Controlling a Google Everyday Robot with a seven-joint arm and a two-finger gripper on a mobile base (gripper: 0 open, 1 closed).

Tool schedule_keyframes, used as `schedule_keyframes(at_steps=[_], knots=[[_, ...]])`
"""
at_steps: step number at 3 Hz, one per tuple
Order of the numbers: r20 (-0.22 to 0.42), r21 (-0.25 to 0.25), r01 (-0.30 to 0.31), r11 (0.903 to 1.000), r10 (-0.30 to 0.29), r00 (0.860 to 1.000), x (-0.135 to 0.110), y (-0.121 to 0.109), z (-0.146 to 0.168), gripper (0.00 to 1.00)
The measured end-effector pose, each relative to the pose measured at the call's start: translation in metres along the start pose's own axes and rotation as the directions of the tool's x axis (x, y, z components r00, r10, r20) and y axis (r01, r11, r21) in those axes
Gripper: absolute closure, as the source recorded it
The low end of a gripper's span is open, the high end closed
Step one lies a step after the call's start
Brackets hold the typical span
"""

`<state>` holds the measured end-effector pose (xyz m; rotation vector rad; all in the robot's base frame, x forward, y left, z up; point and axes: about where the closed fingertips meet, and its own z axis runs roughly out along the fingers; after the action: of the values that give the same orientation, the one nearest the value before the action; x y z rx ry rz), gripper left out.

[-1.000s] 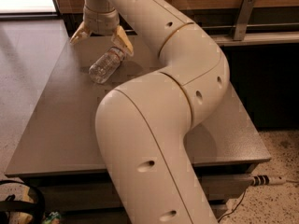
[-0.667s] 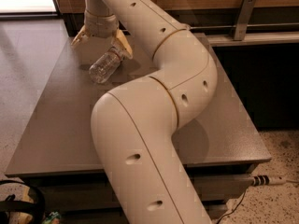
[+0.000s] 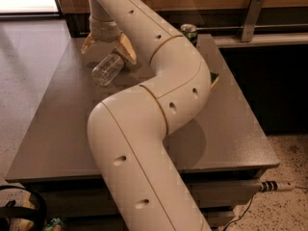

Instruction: Place water bottle upright

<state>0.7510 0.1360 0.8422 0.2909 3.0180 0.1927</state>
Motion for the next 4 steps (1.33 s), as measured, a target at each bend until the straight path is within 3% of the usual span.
schedule_keyframes(at_steps=[3,4], knots=[[0.057,-0.037,-0.013,0.9992,0.015,0.998,-0.018,0.015,0.012,0.81],[0.065,-0.046,-0.011,0.9989,0.014,0.998,-0.021,0.018,0.016,1.00]])
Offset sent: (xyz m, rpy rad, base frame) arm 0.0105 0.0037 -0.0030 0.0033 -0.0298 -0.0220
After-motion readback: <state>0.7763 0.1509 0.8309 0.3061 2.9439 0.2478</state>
